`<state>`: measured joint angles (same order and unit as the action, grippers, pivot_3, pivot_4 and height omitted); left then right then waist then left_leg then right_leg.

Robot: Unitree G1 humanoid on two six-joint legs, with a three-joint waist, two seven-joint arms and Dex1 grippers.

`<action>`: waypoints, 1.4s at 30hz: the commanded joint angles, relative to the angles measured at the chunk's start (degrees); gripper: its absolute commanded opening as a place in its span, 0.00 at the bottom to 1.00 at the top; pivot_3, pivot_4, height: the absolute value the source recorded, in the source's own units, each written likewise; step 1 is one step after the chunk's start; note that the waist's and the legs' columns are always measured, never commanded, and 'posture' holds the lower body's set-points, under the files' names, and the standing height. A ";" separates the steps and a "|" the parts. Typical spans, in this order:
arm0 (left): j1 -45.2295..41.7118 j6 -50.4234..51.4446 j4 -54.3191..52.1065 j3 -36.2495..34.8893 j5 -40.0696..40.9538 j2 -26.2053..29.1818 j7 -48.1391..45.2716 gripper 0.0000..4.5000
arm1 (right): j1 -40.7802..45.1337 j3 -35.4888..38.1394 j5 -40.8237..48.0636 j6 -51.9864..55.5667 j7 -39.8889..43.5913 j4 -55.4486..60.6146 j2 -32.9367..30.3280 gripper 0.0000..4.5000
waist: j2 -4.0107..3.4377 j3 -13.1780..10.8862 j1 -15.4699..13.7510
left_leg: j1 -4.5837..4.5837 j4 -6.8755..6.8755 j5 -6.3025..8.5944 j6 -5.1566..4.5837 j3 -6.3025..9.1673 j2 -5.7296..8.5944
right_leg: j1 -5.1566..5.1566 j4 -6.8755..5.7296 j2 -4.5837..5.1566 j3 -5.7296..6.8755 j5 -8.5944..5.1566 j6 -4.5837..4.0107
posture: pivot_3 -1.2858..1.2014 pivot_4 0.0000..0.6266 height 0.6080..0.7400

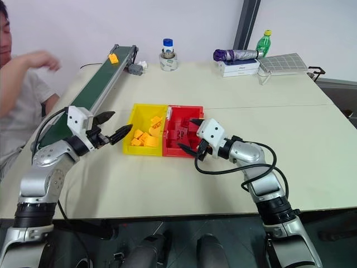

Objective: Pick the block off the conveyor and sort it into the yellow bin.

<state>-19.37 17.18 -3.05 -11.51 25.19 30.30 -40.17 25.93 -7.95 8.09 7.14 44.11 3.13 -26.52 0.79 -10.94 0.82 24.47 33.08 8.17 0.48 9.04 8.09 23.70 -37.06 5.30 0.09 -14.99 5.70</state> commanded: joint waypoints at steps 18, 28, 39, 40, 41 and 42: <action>22.10 -14.86 -17.94 -14.97 -7.80 -12.47 25.04 0.99 | 3.11 0.23 0.53 -2.90 2.01 -2.17 1.36 1.00 | 0.00 0.00 -0.25 | 0.00 -0.01 0.01 -0.01 -0.04 0.00 | -0.07 0.13 0.03 -0.01 -0.02 -0.03 | 0.52 0.24 1.00; 20.05 -11.69 -16.58 -13.48 -7.76 -14.90 30.17 0.99 | 2.63 0.52 0.54 -2.80 2.13 -1.66 1.33 1.00 | 0.00 0.00 -0.31 | 0.00 0.00 0.02 0.00 -0.02 0.00 | -0.10 0.09 0.03 0.01 -0.03 -0.04 | 0.52 0.24 1.00; 16.48 -7.11 -16.97 -11.73 -8.43 -14.74 33.75 0.99 | 2.26 0.57 0.45 -2.71 1.83 -1.44 1.33 1.00 | 0.00 0.00 -0.24 | 0.00 0.00 0.02 0.00 -0.02 0.00 | -0.07 0.08 0.01 0.03 -0.02 -0.02 | 0.52 0.24 1.00; 16.14 -6.52 -16.99 -11.69 -8.50 -14.69 34.10 0.99 | 2.27 0.57 0.47 -2.69 1.81 -1.42 1.34 1.00 | 0.00 0.00 -0.23 | 0.00 0.00 0.02 0.00 -0.03 0.00 | -0.08 0.09 0.01 0.03 -0.02 -0.02 | 0.52 0.24 1.00; 15.78 -6.25 -16.85 -11.57 -9.06 -14.41 34.40 0.99 | 2.31 0.56 0.46 -2.66 1.76 -1.43 1.39 1.00 | 0.00 0.00 -0.23 | 0.00 0.00 0.02 0.00 -0.03 0.00 | -0.09 0.09 0.01 0.03 -0.01 -0.02 | 0.52 0.24 1.00; 15.37 -6.07 -16.65 -11.58 -9.06 -14.38 34.53 0.99 | 2.37 0.52 0.43 -2.65 1.69 -1.45 1.45 1.00 | 0.00 0.00 -0.23 | 0.00 0.01 0.02 0.00 -0.03 0.00 | -0.09 0.09 0.02 0.03 -0.02 -0.02 | 0.52 0.24 1.00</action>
<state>-3.07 11.10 -18.36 -23.17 16.62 15.10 -6.18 27.77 -8.18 8.09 5.23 46.10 -0.03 -25.31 0.79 -10.94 0.59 24.47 33.09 8.18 0.47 9.02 8.08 23.61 -36.97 5.31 0.12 -15.01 5.68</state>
